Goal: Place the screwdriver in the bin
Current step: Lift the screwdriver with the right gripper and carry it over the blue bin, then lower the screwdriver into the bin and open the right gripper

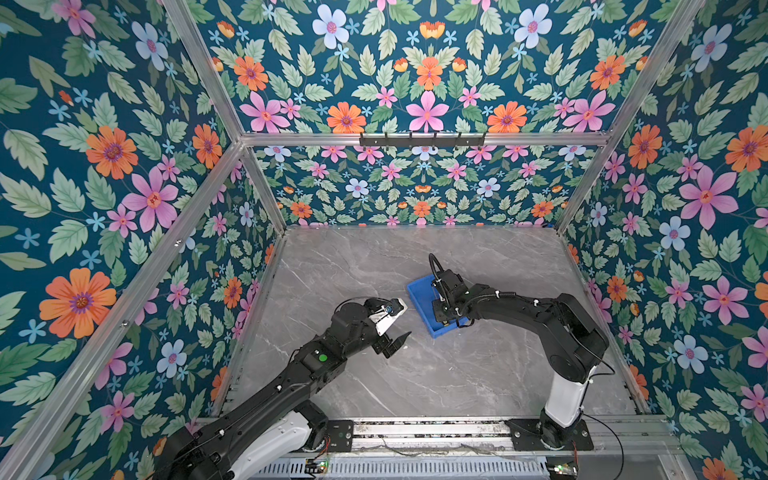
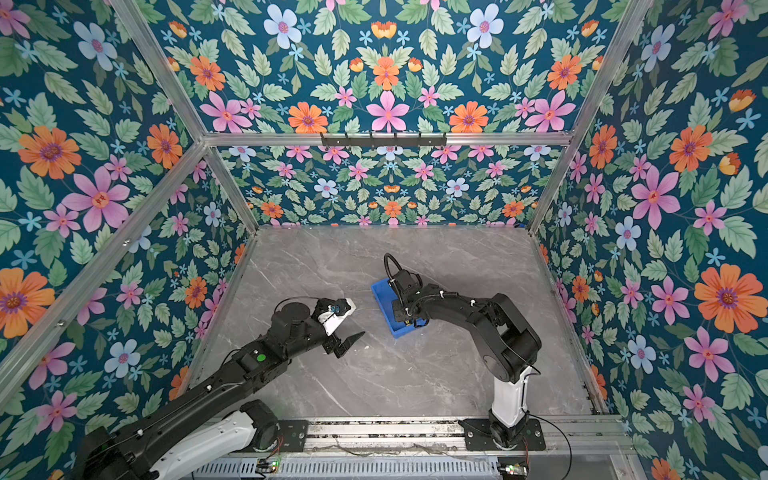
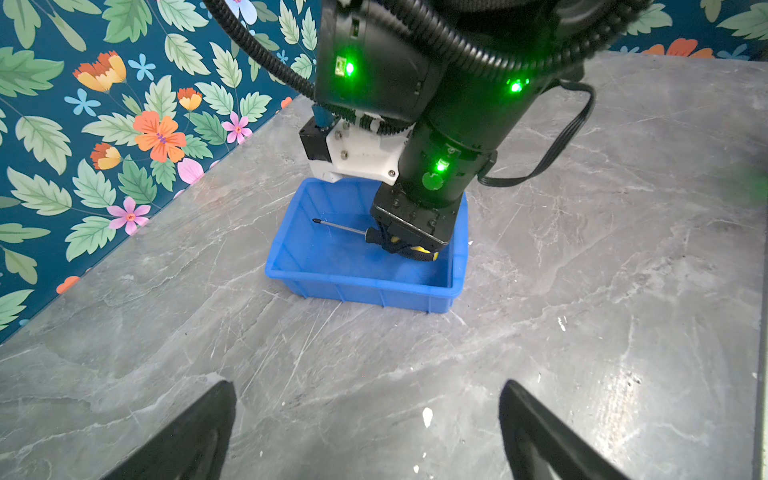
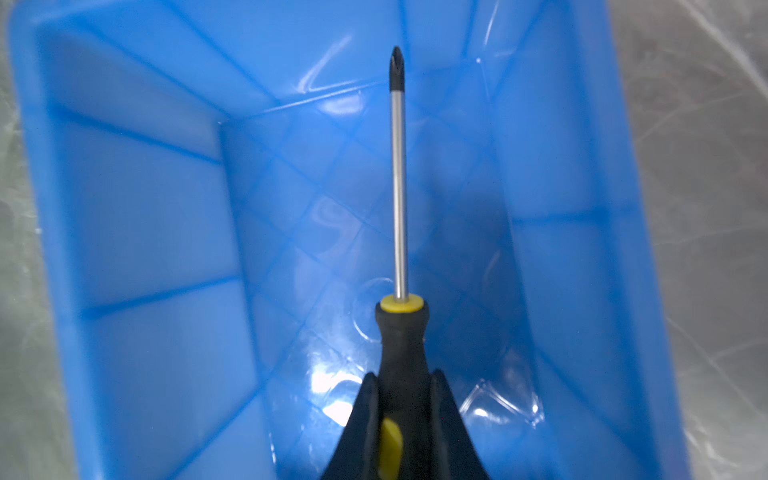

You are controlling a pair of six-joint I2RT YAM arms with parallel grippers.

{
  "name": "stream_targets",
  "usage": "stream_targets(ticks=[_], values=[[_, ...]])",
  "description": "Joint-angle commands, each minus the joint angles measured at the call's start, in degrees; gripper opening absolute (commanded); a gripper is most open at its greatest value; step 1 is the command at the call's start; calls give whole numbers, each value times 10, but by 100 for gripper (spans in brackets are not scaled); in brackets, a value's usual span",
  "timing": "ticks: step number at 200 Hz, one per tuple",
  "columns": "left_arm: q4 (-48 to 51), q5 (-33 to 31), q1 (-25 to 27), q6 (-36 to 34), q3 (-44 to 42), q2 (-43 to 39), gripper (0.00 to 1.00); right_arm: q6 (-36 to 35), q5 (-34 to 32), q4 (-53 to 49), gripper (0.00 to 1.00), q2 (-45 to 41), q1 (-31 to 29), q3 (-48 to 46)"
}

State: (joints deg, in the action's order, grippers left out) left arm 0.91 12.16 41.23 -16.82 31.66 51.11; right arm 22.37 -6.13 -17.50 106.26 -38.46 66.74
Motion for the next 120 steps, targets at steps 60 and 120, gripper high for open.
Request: stream_targets(ticks=[60, 120], values=[[-5, 2, 0, -2, 2, -4, 100, 19, -5, 19, 27, -14, -1, -6], [-39, -70, -1, 40, 4, 17, 100, 6, -4, 58, 66, -105, -1, -55]])
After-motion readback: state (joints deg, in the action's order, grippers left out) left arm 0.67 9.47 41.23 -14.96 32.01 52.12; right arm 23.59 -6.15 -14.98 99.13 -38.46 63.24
